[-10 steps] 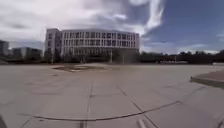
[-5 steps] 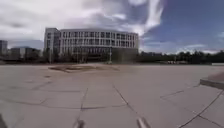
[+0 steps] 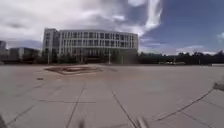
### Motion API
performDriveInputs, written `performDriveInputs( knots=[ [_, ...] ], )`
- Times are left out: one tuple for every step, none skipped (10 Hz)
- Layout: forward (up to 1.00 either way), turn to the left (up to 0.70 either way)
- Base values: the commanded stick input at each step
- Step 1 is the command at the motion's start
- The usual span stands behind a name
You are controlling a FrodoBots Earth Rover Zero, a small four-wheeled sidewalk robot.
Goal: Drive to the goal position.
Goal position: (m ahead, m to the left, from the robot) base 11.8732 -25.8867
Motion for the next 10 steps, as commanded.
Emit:
performDriveInputs(
  knots=[
    [1.0, 0.0],
    [1.0, 0.0],
    [1.0, 0.0],
    [1.0, 0.0],
    [1.0, 0.0],
    [1.0, 0.0],
    [1.0, 0.0],
    [1.0, 0.0],
    [1.0, -0.06],
    [1.0, -0.28]
  ],
)
